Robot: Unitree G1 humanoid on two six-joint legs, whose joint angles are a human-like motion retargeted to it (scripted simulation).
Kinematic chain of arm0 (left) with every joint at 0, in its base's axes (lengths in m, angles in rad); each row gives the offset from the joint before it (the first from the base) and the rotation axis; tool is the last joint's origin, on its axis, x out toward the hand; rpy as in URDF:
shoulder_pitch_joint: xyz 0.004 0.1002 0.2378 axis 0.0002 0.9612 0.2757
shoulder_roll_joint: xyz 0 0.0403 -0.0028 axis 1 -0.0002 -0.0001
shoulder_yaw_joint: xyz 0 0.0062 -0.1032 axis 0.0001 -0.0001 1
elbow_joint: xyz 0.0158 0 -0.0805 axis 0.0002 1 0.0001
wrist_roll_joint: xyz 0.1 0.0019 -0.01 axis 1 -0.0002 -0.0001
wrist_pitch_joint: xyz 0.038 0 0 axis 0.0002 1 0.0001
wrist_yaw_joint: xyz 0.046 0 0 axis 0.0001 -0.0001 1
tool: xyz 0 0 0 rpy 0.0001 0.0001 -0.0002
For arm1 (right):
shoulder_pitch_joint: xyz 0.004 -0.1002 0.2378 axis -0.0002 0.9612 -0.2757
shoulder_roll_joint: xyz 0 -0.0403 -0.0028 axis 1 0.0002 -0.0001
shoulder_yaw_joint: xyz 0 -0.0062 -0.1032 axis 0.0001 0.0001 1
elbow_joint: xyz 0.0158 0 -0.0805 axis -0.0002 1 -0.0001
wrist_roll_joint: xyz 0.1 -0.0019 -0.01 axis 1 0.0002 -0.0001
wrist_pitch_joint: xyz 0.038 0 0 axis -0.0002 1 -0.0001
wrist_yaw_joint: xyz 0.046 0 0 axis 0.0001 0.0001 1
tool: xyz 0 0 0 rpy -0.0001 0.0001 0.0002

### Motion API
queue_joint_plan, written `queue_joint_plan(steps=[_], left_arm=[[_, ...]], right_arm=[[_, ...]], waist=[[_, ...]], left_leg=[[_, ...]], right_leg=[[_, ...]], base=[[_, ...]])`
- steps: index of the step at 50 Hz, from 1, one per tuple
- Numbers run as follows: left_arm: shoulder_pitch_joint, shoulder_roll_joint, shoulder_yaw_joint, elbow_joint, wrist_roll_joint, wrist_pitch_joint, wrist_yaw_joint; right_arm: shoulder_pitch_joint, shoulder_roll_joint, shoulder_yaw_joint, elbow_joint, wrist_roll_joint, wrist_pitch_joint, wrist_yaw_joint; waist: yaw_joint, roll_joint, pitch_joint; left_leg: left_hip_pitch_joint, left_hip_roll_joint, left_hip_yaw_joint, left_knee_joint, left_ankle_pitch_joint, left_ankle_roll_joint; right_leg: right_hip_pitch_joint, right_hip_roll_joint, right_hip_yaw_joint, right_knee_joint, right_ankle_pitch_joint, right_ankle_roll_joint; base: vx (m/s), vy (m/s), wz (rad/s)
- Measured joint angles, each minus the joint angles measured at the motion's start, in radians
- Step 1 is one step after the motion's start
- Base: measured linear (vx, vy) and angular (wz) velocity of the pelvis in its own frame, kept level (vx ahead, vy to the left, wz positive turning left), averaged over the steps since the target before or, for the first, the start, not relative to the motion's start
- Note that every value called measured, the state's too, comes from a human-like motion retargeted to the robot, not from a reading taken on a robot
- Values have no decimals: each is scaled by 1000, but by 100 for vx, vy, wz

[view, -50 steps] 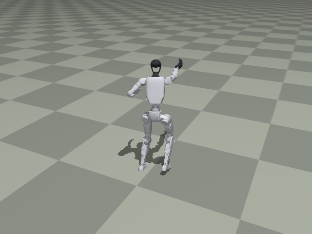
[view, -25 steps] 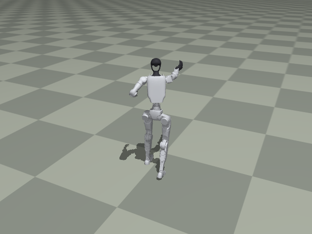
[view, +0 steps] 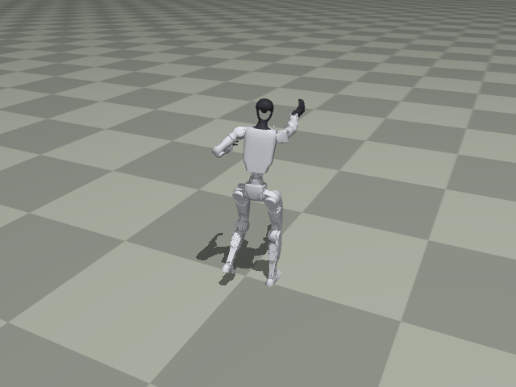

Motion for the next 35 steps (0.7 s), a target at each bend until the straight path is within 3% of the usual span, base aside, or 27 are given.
queue_joint_plan(steps=[2,5,10,13,15,18,20,23,25,28,30,32,33,35], left_arm=[[106,-70,61,17,12,-1,6],[201,-161,117,65,34,-2,-25],[192,-162,138,132,89,-16,-77],[164,-130,143,136,123,-31,-84],[122,-105,141,132,142,-20,-72],[-4,-68,113,128,144,12,-23],[-91,-58,79,127,142,23,10],[-167,-63,32,117,160,13,41],[-184,-53,27,107,202,-6,58],[-155,39,104,68,355,-32,90],[-117,145,207,47,496,-35,115],[-71,269,340,47,603,-19,132],[-48,329,409,57,631,-5,135],[-1,433,542,94,657,32,131]], right_arm=[[6,-19,-18,-11,6,-17,6],[87,-83,-90,-50,-17,-29,30],[227,-181,-162,-32,-21,-43,74],[243,-201,-155,-8,1,-62,100],[228,-201,-148,-8,17,-56,112],[192,-184,-161,-48,56,-41,104],[185,-153,-181,-87,68,-41,93],[215,-76,-197,-156,11,-45,82],[246,-37,-193,-226,-80,-47,66],[276,-61,-135,-395,-268,-45,49],[277,-140,-75,-552,-418,-31,56],[249,-274,-16,-740,-551,-3,89],[225,-348,12,-833,-598,8,110],[177,-503,45,-1023,-663,30,157]], waist=[[31,-15,11],[96,-54,-1],[209,-96,-41],[225,-78,-49],[214,-82,-38],[163,-125,11],[127,-132,32],[66,-109,13],[18,-81,-15],[-53,-45,-42],[-94,-35,-42],[-120,-27,-27],[-128,-18,-15],[-133,20,12]], left_leg=[[-35,-5,22,10,-58,9],[-54,-25,57,-177,-70,-7],[26,-57,99,-778,51,-119],[80,-66,10,-948,144,-167],[88,-79,-30,-912,166,-132],[53,-111,-21,-690,34,-49],[62,-102,-8,-593,-51,-44],[138,-65,9,-624,-54,-90],[190,-43,10,-678,-8,-124],[224,-36,-9,-665,48,-154],[218,-52,-28,-569,50,-161],[181,-69,-48,-394,34,-158],[155,-72,-59,-294,29,-154],[97,-49,-82,-92,17,-148]], right_leg=[[24,-1,1,47,-41,23],[107,-11,-4,-27,-1,78],[261,3,6,-207,170,125],[282,47,28,-96,198,106],[212,61,52,135,187,90],[64,60,95,492,124,108],[-9,53,90,597,66,104],[-74,13,28,469,45,69],[-81,-7,-25,247,84,60],[-45,-11,-36,-181,191,95],[-17,-19,15,-410,284,132],[-6,-32,61,-494,391,138],[-8,-32,70,-482,425,122],[-46,1,59,-332,380,65]], base=[[79,-14,-28],[81,-11,-10],[81,-4,-11],[77,2,-17],[70,1,-4],[67,-4,12],[69,-6,-12],[69,-4,-36],[68,-4,-24],[68,-7,9],[69,-10,39],[67,-12,44],[63,-11,31],[59,-10,9]])
